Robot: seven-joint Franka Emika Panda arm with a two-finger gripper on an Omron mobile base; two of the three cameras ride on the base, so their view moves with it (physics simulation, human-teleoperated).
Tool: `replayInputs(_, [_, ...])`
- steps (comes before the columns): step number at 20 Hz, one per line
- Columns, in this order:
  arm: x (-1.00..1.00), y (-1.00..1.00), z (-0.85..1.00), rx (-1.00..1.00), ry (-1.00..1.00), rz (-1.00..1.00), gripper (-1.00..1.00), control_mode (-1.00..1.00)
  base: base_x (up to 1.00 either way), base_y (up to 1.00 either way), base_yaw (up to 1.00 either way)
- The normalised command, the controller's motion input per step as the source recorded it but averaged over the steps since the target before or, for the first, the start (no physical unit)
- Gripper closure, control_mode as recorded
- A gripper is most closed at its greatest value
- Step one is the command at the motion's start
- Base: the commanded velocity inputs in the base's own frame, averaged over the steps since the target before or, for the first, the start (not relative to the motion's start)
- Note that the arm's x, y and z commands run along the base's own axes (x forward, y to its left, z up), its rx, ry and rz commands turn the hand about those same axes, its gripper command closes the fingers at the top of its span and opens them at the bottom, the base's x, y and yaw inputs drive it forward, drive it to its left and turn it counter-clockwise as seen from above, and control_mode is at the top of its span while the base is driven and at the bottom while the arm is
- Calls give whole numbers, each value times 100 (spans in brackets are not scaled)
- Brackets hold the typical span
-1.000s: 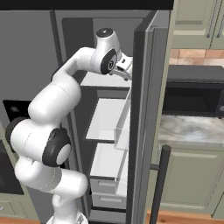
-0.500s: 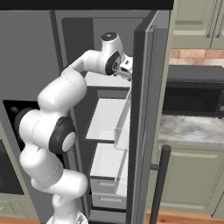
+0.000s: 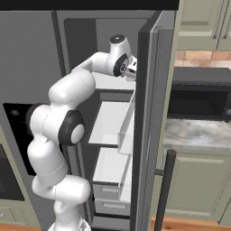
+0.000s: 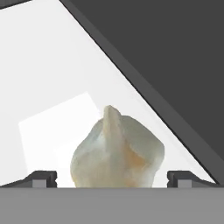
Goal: Grab the lemon and garlic from the fridge, place them in the blender, close the lid, and turn on the blender to create a marinade.
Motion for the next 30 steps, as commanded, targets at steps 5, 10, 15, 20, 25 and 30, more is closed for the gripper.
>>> replayInputs(5, [32, -5, -6, 0, 0, 0, -100, -100, 0, 0, 0])
replayInputs(10, [5, -5, -25, -1, 0, 0, 100, -100, 0, 0, 0])
replayInputs(15, [-2, 0, -23, -6, 0, 0, 100, -100, 0, 0, 0])
replayInputs(20, [-78, 3, -1, -1, -11, 0, 100, -100, 0, 0, 0])
replayInputs(25, [-100, 33, 0, 0, -8, 0, 100, -100, 0, 0, 0])
replayInputs(30, [-100, 42, 0, 0, 0, 0, 100, -100, 0, 0, 0])
